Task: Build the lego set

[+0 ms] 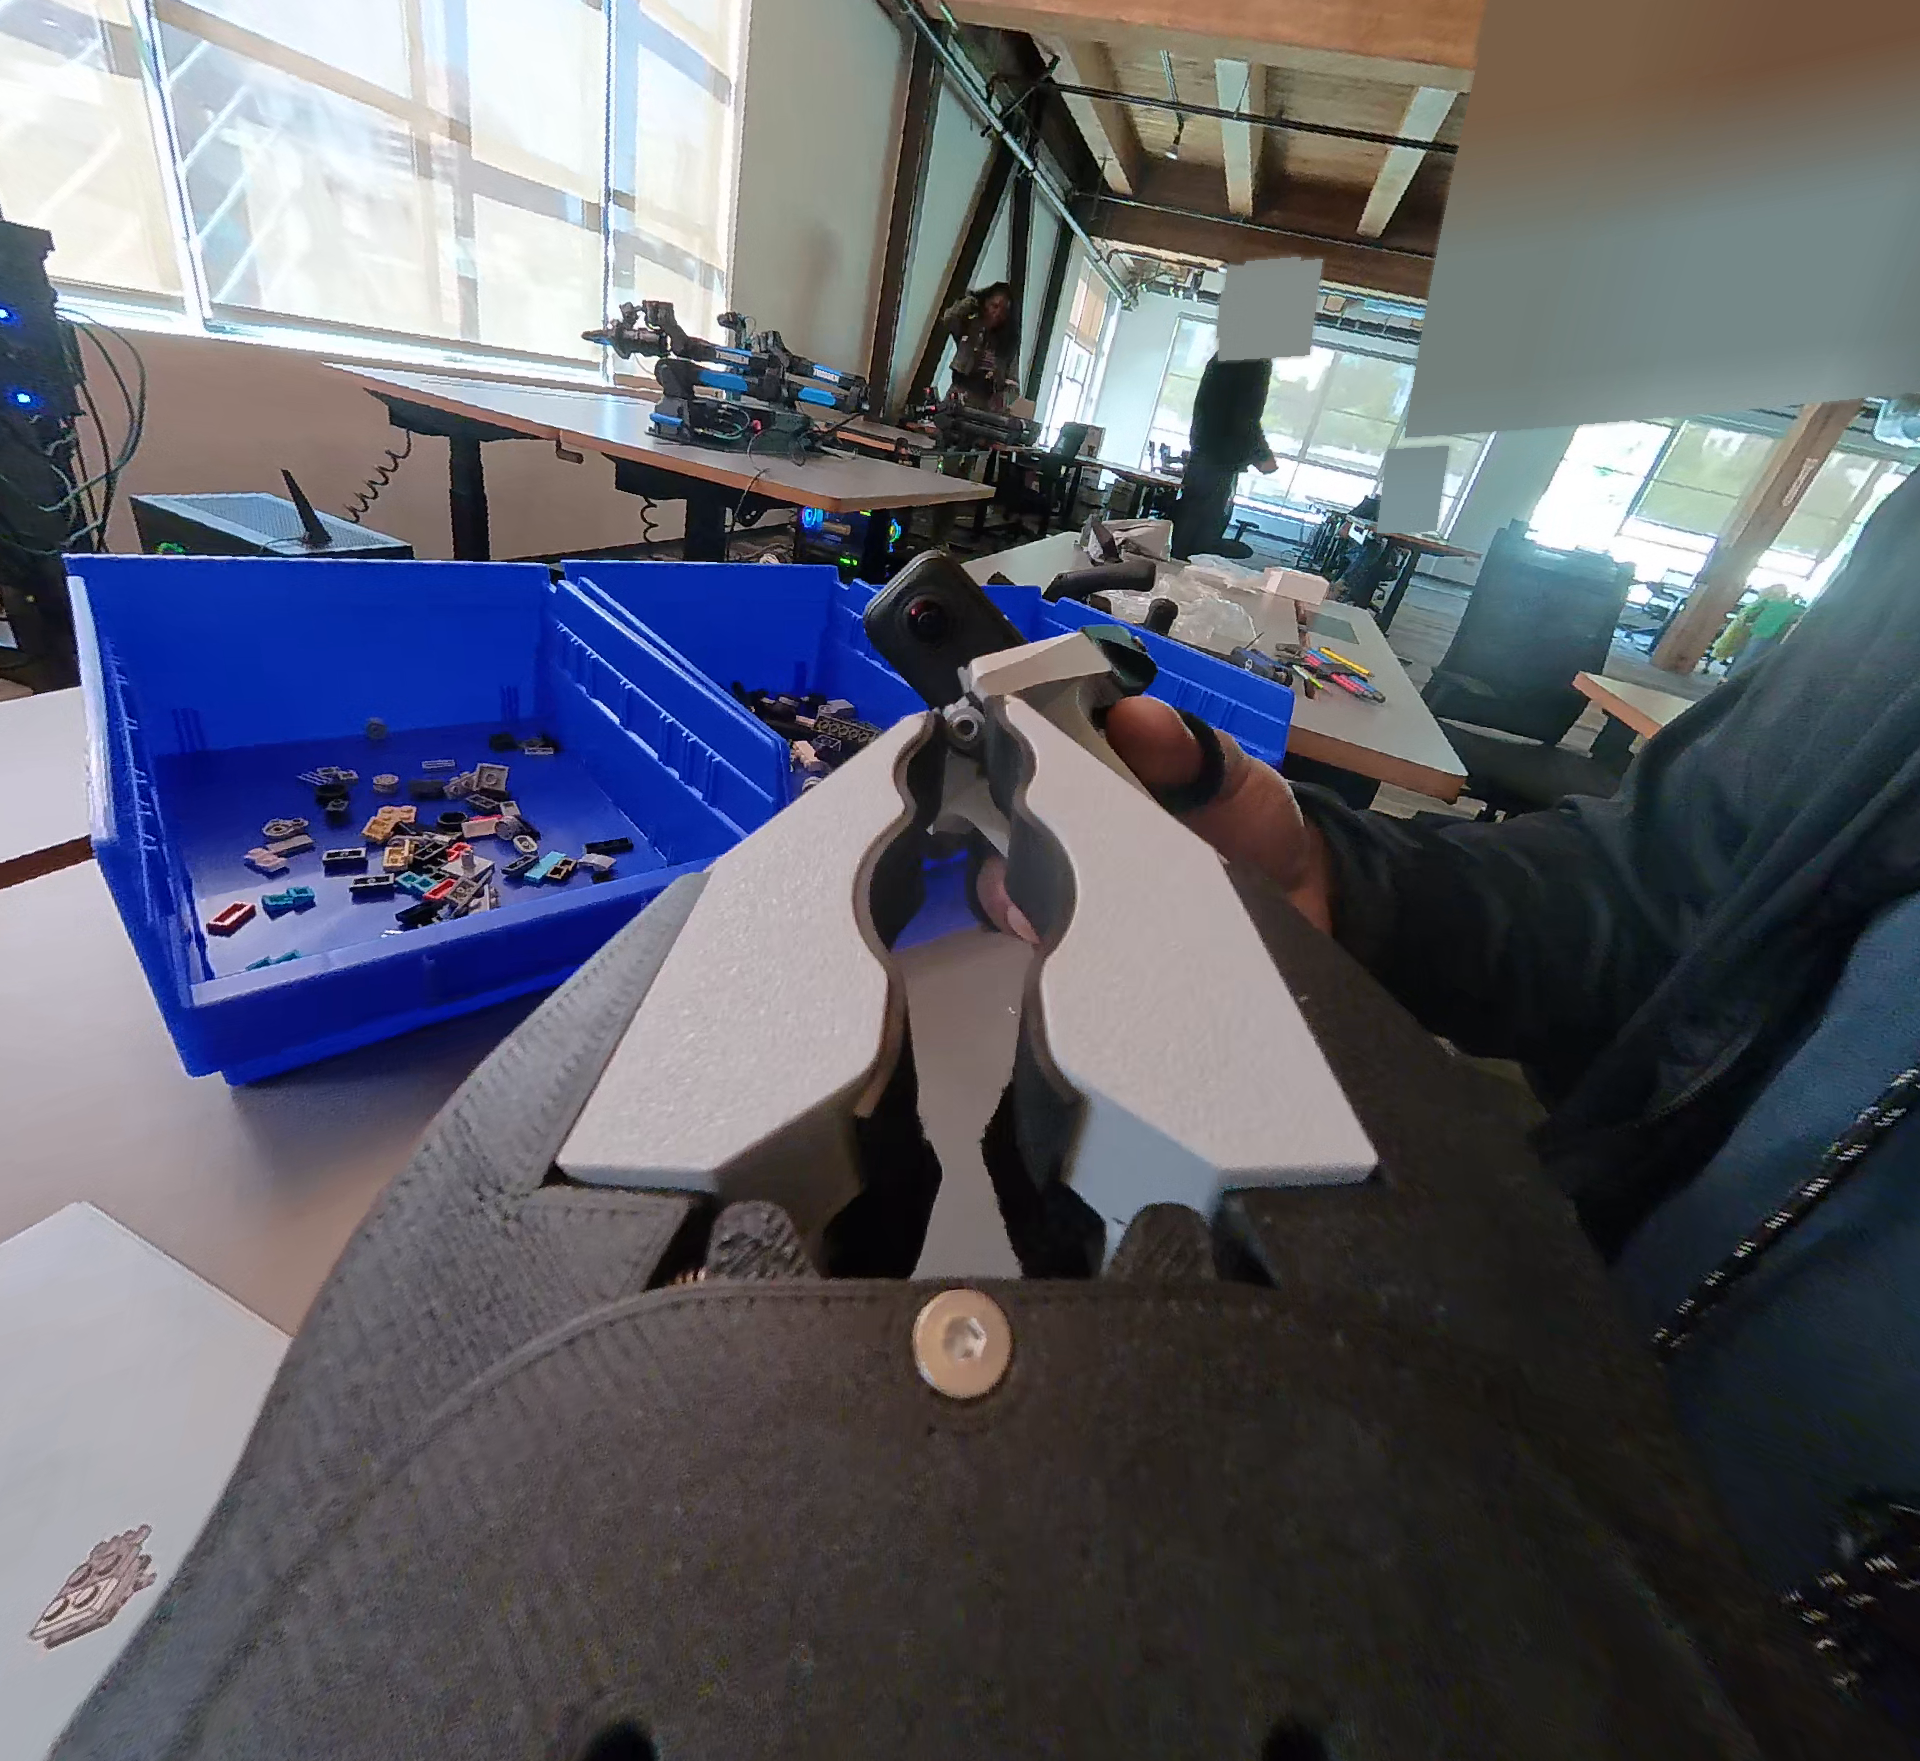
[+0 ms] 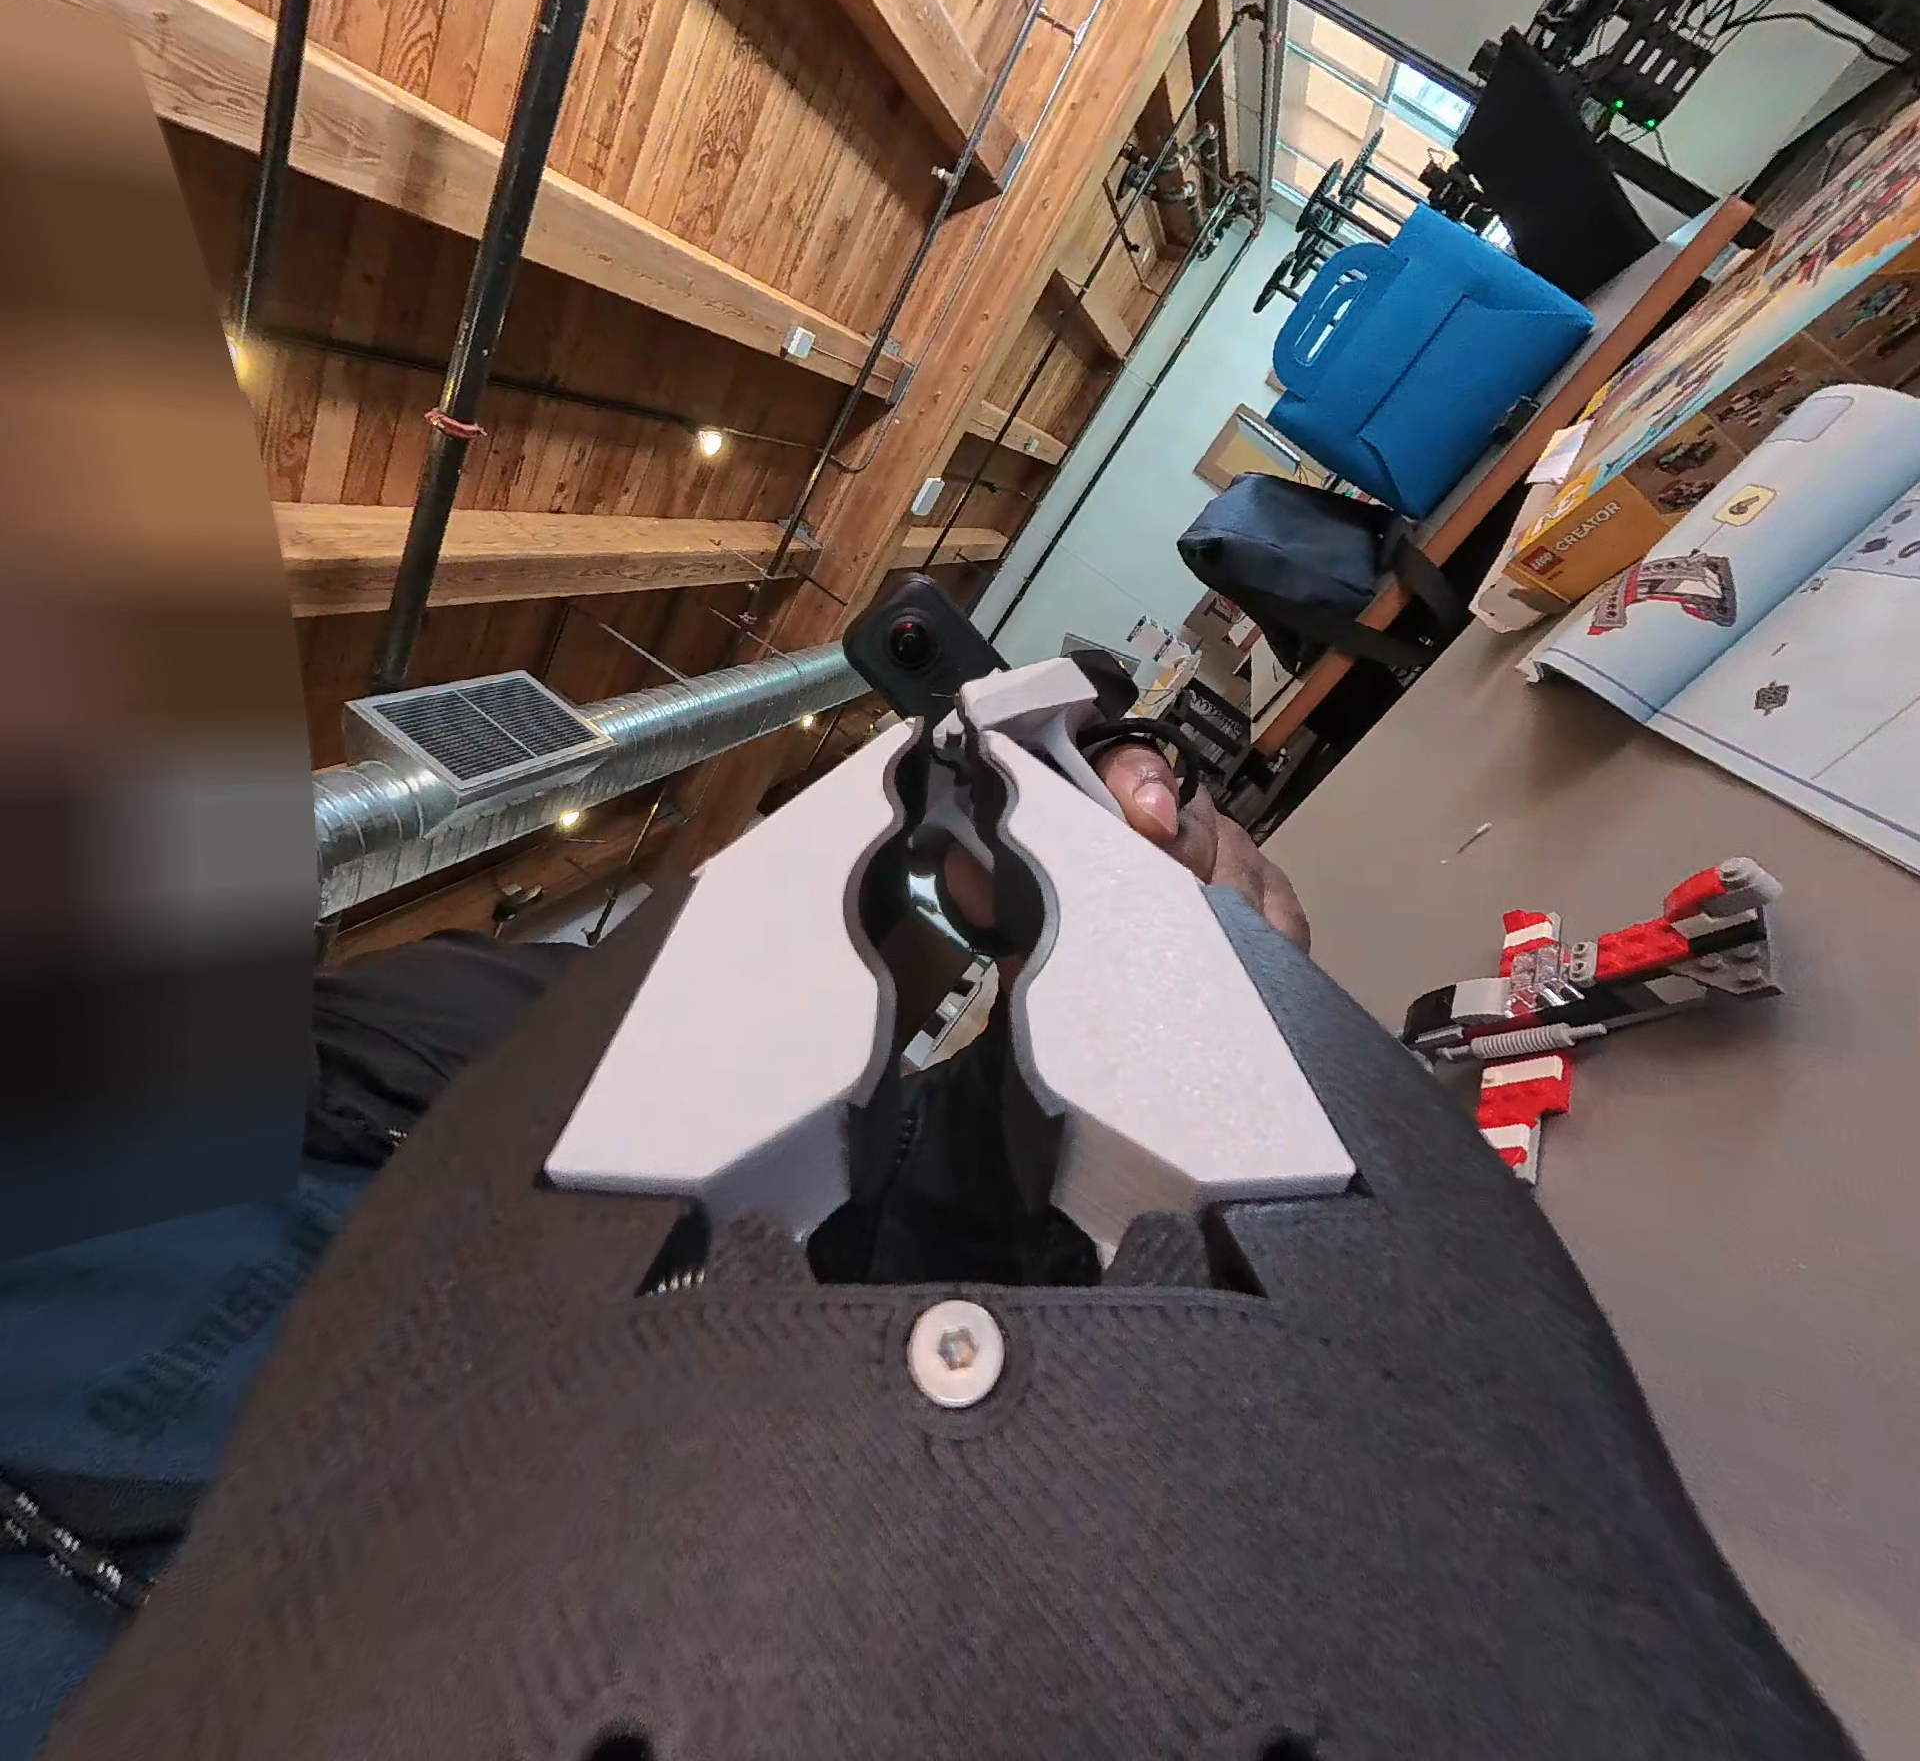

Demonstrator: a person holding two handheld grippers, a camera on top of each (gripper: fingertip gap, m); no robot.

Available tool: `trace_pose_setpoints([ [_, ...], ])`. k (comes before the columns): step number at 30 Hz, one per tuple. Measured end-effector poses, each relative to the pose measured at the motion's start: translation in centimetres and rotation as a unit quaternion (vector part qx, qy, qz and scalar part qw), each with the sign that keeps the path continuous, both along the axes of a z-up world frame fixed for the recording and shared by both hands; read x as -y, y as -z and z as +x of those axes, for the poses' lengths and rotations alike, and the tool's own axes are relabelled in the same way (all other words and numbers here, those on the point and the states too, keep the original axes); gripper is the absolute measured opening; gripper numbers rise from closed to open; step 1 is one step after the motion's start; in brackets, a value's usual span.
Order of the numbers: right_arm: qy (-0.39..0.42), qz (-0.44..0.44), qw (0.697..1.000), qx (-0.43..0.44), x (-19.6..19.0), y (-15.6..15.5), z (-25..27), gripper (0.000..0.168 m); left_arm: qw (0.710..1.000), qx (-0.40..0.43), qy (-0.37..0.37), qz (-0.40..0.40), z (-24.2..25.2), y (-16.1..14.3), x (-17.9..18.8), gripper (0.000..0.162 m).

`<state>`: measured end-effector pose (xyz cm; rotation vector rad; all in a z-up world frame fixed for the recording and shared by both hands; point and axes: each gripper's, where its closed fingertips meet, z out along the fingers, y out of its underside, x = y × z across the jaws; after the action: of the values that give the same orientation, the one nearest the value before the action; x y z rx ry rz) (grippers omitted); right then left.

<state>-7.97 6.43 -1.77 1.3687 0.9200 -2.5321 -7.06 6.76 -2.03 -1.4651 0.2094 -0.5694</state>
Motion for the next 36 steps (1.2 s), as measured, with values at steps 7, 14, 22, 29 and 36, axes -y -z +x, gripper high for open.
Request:
trace_pose_setpoints([
  [7,-0.007,0.007,1.000,-0.002,0.23,-0.09,0.19,0.004,1.000,-0.009,0.003,0.003,0.22,-0.12,0.13,0.007],
  [14,-0.014,0.008,1.000,-0.002,0.39,-0.23,0.35,0.002,1.000,-0.022,0.005,0.005,0.33,-0.25,0.25,0.008],
  [22,-0.019,0.016,1.000,-0.002,0.58,-0.20,0.44,0.001,0.999,-0.034,0.016,-0.003,0.39,-0.19,0.43,0.008],
  [29,-0.007,0.022,1.000,-0.005,0.48,0.11,0.28,0.001,0.999,-0.031,0.024,-0.024,0.22,0.15,0.40,0.008],
  [36,0.003,0.027,1.000,-0.012,0.40,0.24,0.07,0.001,0.999,-0.029,0.022,-0.037,-0.01,0.26,0.34,0.008],
])
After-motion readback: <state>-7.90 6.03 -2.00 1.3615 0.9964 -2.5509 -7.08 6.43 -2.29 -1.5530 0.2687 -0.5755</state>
